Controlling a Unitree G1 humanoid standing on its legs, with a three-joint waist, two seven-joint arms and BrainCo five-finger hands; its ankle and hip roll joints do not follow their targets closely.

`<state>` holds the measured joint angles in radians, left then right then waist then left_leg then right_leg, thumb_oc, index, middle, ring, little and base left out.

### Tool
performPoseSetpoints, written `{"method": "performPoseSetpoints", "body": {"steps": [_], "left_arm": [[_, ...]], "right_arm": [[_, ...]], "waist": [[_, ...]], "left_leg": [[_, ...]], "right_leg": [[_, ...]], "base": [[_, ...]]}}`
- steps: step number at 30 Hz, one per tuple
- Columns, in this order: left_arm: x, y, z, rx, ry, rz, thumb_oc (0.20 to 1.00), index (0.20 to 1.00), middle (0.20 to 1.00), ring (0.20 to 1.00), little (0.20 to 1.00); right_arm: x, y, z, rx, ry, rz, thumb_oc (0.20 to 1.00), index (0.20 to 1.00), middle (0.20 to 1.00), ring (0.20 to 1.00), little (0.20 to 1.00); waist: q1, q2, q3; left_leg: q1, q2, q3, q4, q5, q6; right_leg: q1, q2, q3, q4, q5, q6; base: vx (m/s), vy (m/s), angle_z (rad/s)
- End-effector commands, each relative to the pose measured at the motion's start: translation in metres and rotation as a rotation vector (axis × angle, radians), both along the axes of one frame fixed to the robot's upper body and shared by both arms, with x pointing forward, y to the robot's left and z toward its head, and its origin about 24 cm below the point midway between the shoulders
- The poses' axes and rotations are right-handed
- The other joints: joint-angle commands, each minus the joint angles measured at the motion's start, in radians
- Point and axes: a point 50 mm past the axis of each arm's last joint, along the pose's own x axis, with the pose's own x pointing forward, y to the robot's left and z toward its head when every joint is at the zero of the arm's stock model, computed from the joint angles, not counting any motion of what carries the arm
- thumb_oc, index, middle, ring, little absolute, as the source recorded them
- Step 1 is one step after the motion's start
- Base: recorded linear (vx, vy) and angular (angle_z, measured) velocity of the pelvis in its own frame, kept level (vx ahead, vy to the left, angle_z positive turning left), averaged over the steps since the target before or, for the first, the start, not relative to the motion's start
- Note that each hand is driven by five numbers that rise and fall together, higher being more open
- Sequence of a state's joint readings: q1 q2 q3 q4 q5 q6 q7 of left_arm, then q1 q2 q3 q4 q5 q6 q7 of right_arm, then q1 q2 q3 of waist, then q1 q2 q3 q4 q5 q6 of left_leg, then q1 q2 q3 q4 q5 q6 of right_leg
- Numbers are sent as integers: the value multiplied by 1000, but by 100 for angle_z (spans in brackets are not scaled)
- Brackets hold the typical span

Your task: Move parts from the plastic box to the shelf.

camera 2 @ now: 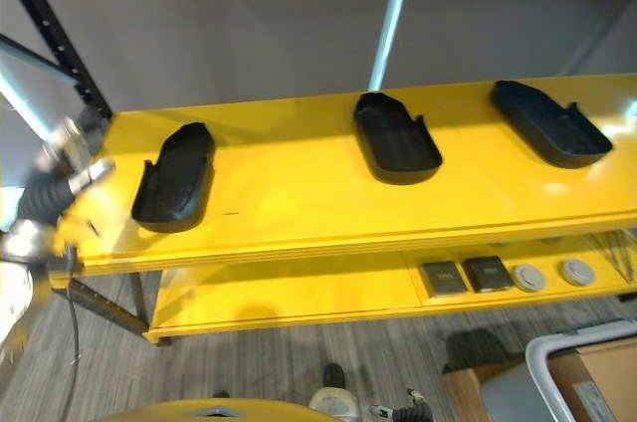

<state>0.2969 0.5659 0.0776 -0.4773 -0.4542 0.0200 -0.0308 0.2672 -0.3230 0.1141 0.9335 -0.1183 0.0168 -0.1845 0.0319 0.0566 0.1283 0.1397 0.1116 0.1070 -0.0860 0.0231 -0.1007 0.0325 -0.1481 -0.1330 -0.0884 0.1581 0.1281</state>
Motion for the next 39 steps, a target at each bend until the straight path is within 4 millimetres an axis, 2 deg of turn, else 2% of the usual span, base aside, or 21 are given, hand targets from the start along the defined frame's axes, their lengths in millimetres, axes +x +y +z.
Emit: {"method": "performPoseSetpoints", "body": {"steps": [1, 4, 8, 11, 14, 20, 26, 33, 39], "left_arm": [[39, -23, 37, -312, -187, -381, 200, 200, 200, 200, 200], [33, -48, 14, -354, -83, -584, 200, 200, 200, 200, 200], [26, -55, 2, -472, -4, -658, 200, 200, 200, 200, 200], [30, -52, -11, -462, 40, -593, 200, 200, 200, 200, 200], [40, -42, -19, -452, 65, -449, 200, 200, 200, 200, 200], [49, -27, -39, -457, 112, -267, 200, 200, 200, 200, 200], [59, -28, -53, -496, 152, -218, 200, 200, 200, 200, 200], [80, -35, -73, -443, 221, -116, 200, 200, 200, 200, 200], [91, -27, -83, -419, 251, -17, 200, 200, 200, 200, 200]], "right_arm": [[25, -11, 3, -67, -29, 59, 1000, 1000, 1000, 1000, 1000], [53, -24, 13, -86, -106, 46, 1000, 1000, 1000, 1000, 1000], [64, -25, 18, -80, -131, 62, 1000, 1000, 1000, 1000, 1000], [60, -22, 17, -77, -108, 109, 1000, 1000, 1000, 1000, 1000], [55, -26, 17, -92, -86, 127, 1000, 1000, 1000, 1000, 1000], [49, -33, 19, -105, -70, 131, 1000, 1000, 1000, 1000, 1000], [53, -30, 18, -99, -64, 161, 1000, 1000, 1000, 1000, 1000], [62, -24, 20, -91, -59, 219, 1000, 1000, 1000, 1000, 1000], [61, -24, 19, -90, -45, 242, 1000, 1000, 1000, 1000, 1000]], "waist": [[-21, 3, 42], [-4, 17, 66], [-4, 23, 72], [-12, 26, 82], [-28, 30, 91], [-47, 25, 93], [-68, 17, 92], [-109, 10, 88], [-132, 2, 85]], "left_leg": [[-116, 15, -38, -1, 61, 30], [-138, 12, -54, -1, 76, 28], [-144, 9, -53, -1, 82, 28], [-146, 10, -47, -1, 88, 27], [-142, 11, -38, -1, 90, 26], [-131, 18, -25, -1, 94, 21], [-122, 26, -9, -1, 94, 19], [-104, 36, 15, -1, 94, 18], [-89, 44, 34, 2, 89, 16]], "right_leg": [[37, -23, -19, 56, -95, 22], [24, -29, -35, 61, -89, 15], [20, -35, -38, 63, -88, 15], [12, -39, -35, 70, -86, 14], [7, -41, -23, 75, -86, 11], [10, -40, -17, 75, -84, 10], [10, -39, -8, 76, -84, 11], [9, -34, 11, 85, -87, 12], [13, -32, 24, 88, -88, 15]], "base": [[-178, 95, 65], [-84, 79, 35], [7, 55, -1], [0, 48, -2], [5, 46, -6], [12, 6, -8], [6, 0, -1], [19, 3, -10], [26, -6, -9]]}}
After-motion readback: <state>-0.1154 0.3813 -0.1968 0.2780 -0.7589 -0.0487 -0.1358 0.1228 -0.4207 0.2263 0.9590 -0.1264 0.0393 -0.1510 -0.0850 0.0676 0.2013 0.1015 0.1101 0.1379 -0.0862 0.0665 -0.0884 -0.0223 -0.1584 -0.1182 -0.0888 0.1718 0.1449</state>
